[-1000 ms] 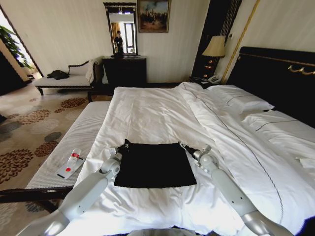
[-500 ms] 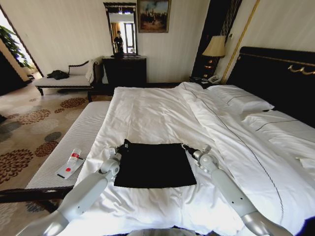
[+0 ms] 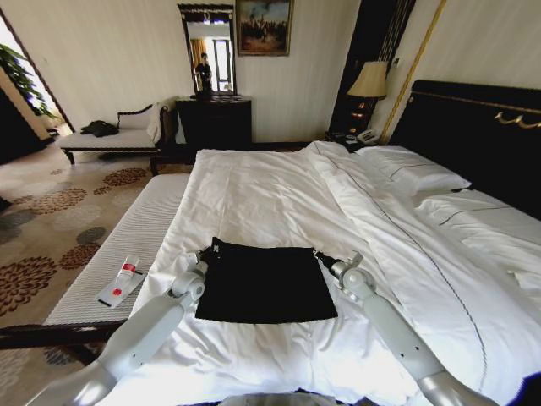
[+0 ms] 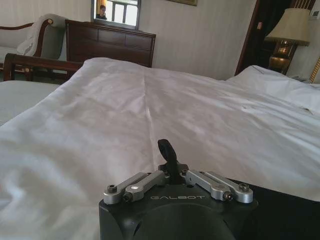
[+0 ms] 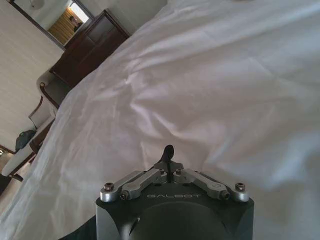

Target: Fold the clothes on the bed.

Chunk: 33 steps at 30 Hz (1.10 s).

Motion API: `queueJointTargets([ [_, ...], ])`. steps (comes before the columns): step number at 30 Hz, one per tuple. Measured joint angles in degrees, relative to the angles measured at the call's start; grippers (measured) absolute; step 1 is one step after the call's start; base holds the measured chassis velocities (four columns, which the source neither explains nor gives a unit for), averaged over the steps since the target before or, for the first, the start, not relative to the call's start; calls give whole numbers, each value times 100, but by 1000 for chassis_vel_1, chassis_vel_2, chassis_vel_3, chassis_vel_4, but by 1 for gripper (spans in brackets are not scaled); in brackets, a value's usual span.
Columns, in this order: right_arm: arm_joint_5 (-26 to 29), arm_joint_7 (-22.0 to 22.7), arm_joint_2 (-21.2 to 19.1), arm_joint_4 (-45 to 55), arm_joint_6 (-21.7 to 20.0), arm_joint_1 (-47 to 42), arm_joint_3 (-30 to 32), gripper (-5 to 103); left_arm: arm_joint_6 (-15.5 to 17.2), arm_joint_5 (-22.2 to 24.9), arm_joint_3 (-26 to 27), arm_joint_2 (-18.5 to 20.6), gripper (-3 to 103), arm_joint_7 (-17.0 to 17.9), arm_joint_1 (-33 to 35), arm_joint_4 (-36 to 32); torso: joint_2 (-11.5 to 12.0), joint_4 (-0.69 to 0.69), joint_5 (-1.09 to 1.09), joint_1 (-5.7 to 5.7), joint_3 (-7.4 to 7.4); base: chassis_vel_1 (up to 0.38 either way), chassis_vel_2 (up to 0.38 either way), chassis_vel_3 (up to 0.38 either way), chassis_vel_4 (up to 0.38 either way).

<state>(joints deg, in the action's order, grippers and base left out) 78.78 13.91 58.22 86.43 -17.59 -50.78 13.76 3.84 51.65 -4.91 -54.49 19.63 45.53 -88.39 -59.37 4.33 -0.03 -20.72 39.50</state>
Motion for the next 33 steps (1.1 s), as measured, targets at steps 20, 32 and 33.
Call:
queueJointTargets([
  [20,570,921,-653,2429,188,47,586,1,-56,392,771,1001,2,209,-260,-1849,0,0,0,0,0,0,0,0,0],
  [32,997,1418,-972,3841,209,-434,1188,1,-147,550,1309,1686,2,346,230,-2881,0,0,-1,0,-1,0,0,0,0],
  [33,997,1418,-972,3841,209,-434,1188,1,-147,550,1309,1686,2,346,230,-2881,0,0,-1,0,-1,0,0,0,0],
])
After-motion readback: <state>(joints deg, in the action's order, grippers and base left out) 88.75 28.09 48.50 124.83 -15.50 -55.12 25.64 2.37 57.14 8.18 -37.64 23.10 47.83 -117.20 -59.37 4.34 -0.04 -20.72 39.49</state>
